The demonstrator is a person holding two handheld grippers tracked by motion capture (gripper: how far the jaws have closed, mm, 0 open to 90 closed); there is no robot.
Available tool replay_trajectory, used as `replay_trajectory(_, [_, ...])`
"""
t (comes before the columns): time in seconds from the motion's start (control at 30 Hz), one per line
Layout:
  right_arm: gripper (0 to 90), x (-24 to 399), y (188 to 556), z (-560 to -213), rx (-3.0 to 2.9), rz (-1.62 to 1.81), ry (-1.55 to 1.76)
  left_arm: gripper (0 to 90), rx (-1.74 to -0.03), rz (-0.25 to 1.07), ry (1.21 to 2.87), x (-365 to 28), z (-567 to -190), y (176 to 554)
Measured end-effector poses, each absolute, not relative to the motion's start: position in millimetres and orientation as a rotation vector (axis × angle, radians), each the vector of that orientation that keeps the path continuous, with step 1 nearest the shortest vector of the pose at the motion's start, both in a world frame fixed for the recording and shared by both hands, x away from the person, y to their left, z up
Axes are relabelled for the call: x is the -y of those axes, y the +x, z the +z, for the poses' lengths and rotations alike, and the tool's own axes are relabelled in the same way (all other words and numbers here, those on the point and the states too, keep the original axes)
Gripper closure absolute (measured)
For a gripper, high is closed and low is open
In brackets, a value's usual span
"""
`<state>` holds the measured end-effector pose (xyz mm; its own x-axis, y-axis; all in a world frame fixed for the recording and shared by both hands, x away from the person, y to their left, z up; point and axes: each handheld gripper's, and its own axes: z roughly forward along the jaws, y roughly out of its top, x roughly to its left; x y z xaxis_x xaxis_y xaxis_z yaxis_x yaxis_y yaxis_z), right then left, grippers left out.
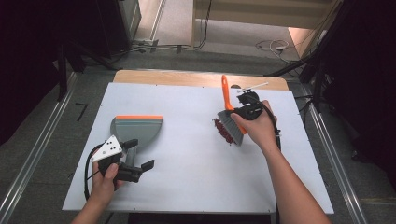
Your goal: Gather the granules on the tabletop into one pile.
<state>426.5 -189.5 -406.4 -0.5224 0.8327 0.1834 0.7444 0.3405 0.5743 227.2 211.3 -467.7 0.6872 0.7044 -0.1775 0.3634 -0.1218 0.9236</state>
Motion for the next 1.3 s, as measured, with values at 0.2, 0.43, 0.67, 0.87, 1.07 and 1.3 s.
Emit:
replay_trajectory(0.2, [68.6, 213.3, 417.1, -412.8, -2.332, 0.791, 1.574, 0.0, -0.862, 0.361, 1.735, -209.9, -467.8, 227.5])
replay_trajectory(0.43, [68.6, 202.7, 420.5, -431.2, -2.292, 0.631, 1.46, 0.0, -0.859, 0.363, 1.739, -208.9, -467.8, 227.6])
replay_trajectory(0.67, [68.5, 185.3, 414.8, -434.3, -2.37, 0.644, 1.385, 0.0, -0.861, 0.362, 1.734, -210.5, -468.3, 227.7])
replay_trajectory(0.87, [68.5, 179.8, 431.7, -425.9, -2.36, 0.689, 1.106, 0.0, -0.859, 0.366, 1.733, -210.9, -467.2, 226.8])
replay_trajectory(1.07, [68.5, 157.9, 456.5, -436.3, -2.445, 0.609, 0.717, 0.0, -0.862, 0.364, 1.729, -212.2, -468.0, 227.1])
replay_trajectory(1.3, [68.6, 142.7, 456.0, -445.4, -2.529, 0.51, 0.522, 0.0, -0.861, 0.363, 1.735, -212.8, -467.8, 226.9])
